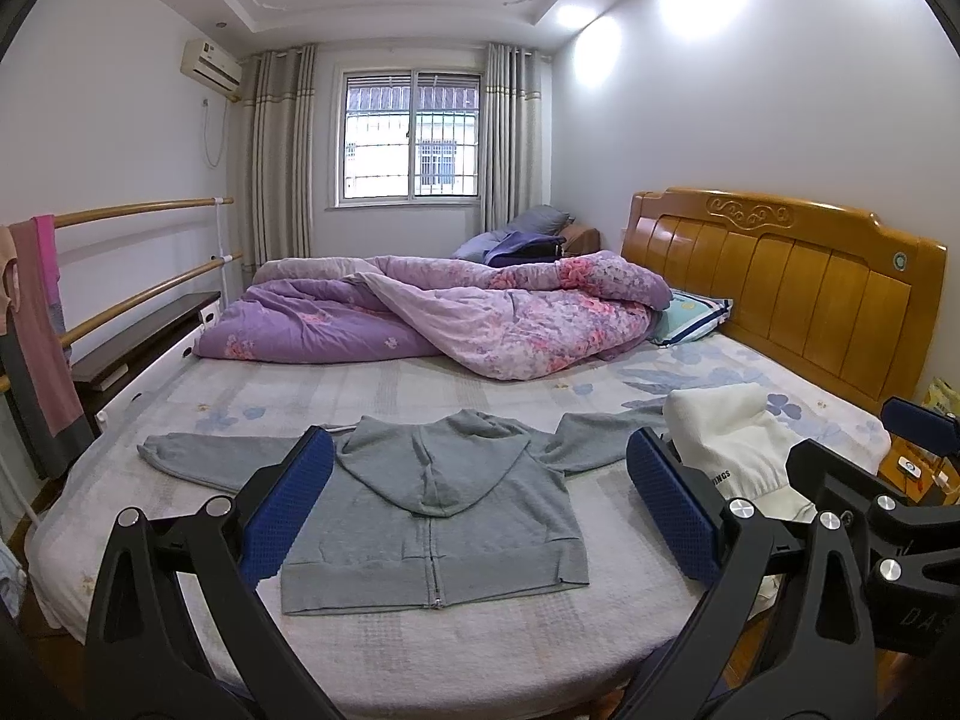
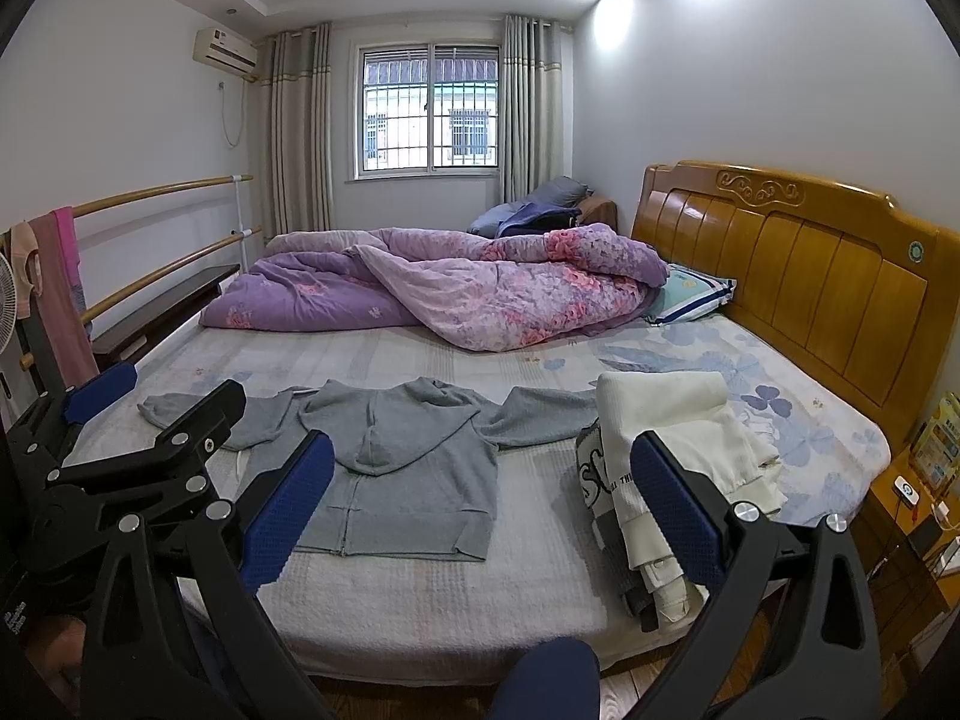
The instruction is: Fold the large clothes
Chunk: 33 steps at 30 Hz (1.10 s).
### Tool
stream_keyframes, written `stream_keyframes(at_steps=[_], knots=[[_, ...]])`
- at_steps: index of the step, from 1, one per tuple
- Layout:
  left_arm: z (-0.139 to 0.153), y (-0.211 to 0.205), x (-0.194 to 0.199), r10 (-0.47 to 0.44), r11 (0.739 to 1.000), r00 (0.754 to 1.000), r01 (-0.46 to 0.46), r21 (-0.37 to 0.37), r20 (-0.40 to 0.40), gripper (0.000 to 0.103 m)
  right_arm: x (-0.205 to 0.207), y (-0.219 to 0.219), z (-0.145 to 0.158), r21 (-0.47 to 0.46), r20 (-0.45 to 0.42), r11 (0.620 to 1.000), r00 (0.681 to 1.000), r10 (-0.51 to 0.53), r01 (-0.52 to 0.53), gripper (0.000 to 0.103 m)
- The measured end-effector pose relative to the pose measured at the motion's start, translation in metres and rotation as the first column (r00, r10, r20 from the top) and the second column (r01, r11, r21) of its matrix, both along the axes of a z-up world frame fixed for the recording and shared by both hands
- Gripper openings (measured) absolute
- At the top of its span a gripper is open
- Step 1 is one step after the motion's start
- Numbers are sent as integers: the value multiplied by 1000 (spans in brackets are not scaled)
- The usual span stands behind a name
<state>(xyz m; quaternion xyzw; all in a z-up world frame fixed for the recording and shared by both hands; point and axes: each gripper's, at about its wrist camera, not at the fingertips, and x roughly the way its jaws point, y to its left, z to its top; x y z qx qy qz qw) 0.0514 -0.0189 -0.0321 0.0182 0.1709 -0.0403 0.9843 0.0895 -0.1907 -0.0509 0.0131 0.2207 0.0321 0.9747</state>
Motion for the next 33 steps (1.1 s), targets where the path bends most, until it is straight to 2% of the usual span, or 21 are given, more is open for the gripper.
stream_keyframes(at_steps=[33], knots=[[-4,6,1,6,1000,1000,-6,8,3,98,3,-2,-1,9,-5,1000,1000,3,-3,95]])
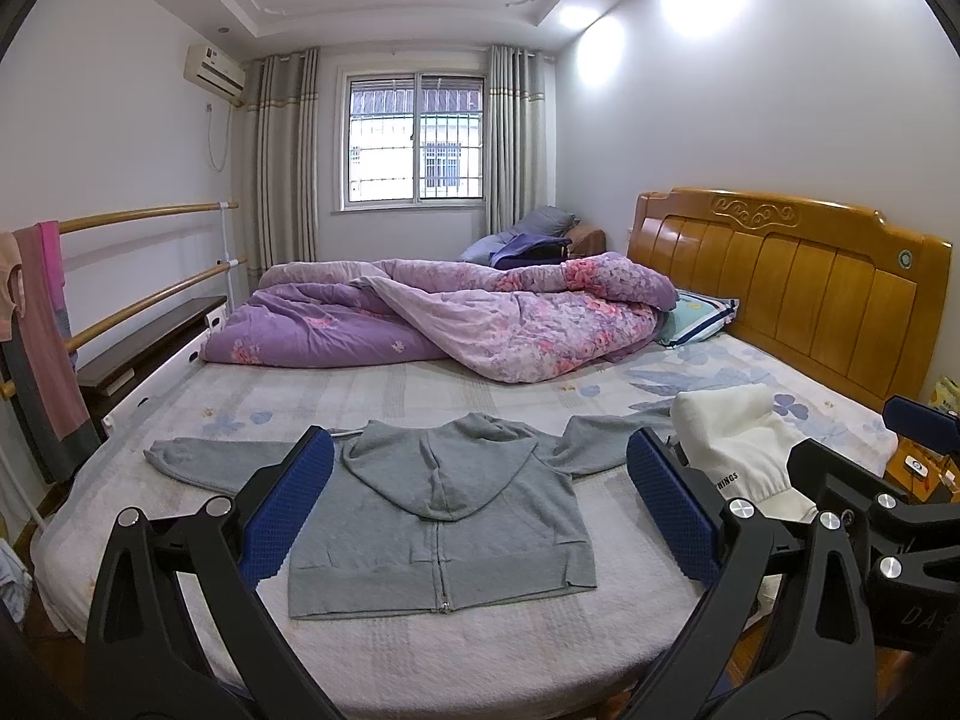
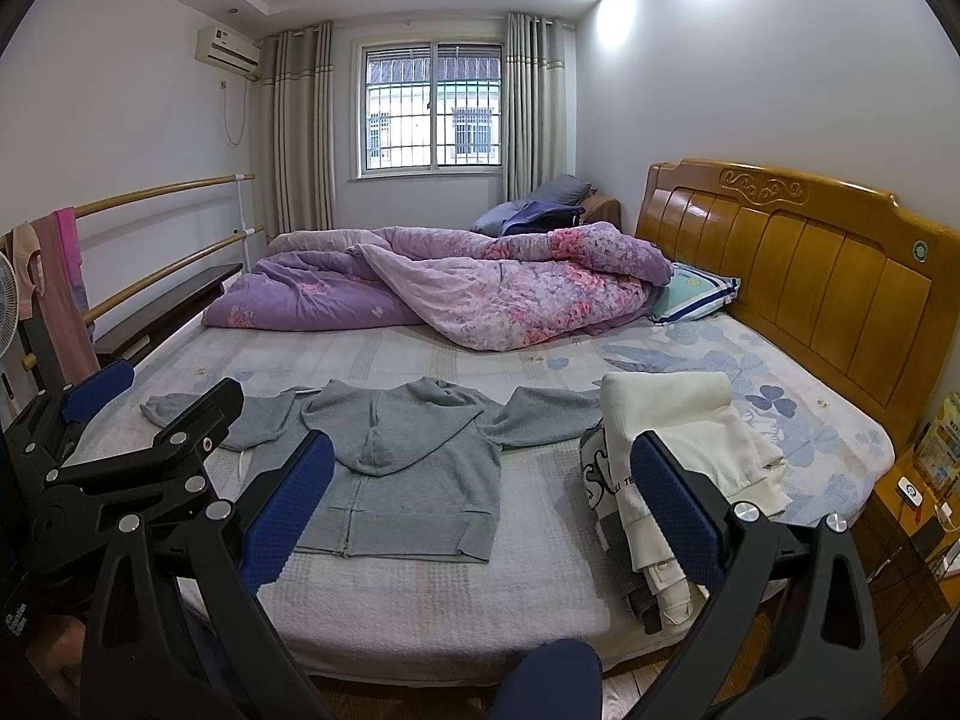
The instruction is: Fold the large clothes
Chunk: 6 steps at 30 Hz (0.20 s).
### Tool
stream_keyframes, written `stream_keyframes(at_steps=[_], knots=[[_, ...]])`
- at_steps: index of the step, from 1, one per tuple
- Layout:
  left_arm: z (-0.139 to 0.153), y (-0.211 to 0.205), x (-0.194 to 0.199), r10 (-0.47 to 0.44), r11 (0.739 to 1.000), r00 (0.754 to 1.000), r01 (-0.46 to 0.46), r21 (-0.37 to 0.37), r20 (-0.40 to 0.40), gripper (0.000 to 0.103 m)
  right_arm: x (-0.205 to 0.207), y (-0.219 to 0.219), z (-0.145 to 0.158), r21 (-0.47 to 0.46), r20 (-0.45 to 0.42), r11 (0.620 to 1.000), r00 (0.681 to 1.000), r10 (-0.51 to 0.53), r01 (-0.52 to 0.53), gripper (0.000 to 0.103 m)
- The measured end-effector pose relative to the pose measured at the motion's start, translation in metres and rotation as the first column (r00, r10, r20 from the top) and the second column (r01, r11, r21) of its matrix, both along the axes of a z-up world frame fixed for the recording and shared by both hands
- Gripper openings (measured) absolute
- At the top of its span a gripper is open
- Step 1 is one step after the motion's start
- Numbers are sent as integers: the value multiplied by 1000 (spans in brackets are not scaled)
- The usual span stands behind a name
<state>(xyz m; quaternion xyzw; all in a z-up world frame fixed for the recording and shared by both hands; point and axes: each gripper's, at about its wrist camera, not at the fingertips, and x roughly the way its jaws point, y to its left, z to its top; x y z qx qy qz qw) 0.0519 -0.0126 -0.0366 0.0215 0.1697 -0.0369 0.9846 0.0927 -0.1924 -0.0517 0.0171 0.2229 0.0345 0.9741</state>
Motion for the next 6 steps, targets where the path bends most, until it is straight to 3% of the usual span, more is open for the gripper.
stream_keyframes(at_steps=[6], knots=[[-1,4,2,-6,1000,1000,6,-9,-4,98,3,-1,0,-5,0,1000,1000,-1,1,95]])
